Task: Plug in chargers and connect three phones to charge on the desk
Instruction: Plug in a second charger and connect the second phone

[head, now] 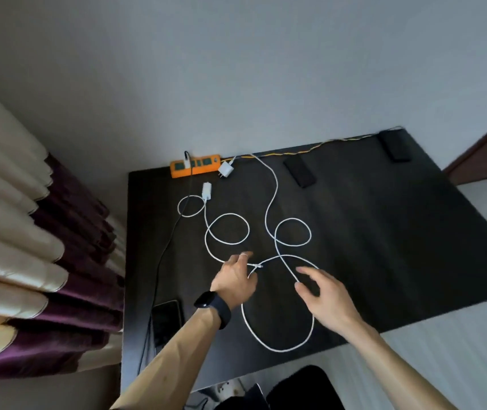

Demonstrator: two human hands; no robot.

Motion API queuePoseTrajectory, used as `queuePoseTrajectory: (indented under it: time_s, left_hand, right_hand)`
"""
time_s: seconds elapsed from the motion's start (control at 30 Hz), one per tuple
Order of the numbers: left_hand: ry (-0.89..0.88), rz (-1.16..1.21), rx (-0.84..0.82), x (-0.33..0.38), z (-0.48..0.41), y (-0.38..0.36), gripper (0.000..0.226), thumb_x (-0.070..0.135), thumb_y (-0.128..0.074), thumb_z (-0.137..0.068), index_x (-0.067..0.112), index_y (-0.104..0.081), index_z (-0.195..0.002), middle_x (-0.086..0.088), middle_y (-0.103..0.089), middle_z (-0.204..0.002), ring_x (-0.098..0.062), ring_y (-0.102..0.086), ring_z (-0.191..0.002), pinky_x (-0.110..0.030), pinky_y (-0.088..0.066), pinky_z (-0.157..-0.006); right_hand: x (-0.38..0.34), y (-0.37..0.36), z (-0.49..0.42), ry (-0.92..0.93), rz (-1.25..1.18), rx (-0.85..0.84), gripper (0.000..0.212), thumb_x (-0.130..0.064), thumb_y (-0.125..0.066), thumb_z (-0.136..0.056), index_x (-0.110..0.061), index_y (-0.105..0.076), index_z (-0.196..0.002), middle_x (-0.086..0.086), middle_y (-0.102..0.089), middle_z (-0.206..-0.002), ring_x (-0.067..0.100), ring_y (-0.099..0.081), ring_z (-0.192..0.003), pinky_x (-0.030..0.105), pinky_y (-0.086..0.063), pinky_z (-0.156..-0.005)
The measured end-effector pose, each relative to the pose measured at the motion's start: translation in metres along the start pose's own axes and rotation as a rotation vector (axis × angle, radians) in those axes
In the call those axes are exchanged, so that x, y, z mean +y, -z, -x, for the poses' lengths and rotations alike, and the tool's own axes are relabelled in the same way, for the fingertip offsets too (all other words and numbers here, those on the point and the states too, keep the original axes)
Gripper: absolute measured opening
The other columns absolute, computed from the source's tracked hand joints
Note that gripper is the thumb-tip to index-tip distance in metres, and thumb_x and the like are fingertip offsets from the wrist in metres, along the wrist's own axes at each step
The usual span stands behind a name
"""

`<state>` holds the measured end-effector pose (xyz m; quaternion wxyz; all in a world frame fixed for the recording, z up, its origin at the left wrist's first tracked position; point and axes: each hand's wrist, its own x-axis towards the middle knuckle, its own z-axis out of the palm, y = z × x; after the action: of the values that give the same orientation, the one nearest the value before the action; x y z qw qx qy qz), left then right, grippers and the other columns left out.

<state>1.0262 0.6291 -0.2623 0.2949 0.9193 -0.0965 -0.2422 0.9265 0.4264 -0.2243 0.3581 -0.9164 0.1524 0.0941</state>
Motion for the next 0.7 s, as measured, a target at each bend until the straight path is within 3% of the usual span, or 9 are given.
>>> queuePoseTrajectory:
  time_s: [0.13,0.37,0.7]
  left_hand:
    - [-0.074,-0.040,-0.074,0.050,-0.028,-0.016,0.052,0.026,-0.055,-0.091,0.016,-0.045,-0.142,-0.011,-0.052,-0.139,-0.030,-0.050,-0.128,-0.037,-0.039,-0.109]
    - [-0.058,-0.079,-0.106,0.129,-0.091,-0.039,0.053,0.029,-0.054,-0.092,0.021,-0.043,-0.144,-0.003,-0.045,-0.145,-0.023,-0.048,-0.130,-0.036,-0.039,-0.109]
    - [0.102,-0.140,0.038,0.218,-0.237,-0.077,0.057,0.031,-0.057,-0.091,0.020,-0.043,-0.145,-0.006,-0.033,-0.152,-0.029,-0.043,-0.134,-0.039,-0.037,-0.110]
  right_hand:
    - [0.030,0.041,-0.010,-0.071,-0.035,0.095,0.036,-0.032,-0.065,-0.093,-0.027,-0.063,-0.129,-0.012,-0.063,-0.131,0.012,-0.058,-0.121,0.030,-0.045,-0.104]
    - [0.082,0.106,-0.078,-0.112,0.025,0.055,0.043,-0.038,-0.056,-0.098,-0.029,-0.053,-0.140,-0.011,-0.053,-0.143,0.012,-0.046,-0.134,0.028,-0.038,-0.111]
    - [0.177,0.179,-0.251,-0.054,0.192,-0.100,0.050,-0.047,-0.046,-0.100,-0.030,-0.042,-0.147,-0.009,-0.046,-0.152,0.015,-0.040,-0.141,0.033,-0.039,-0.112]
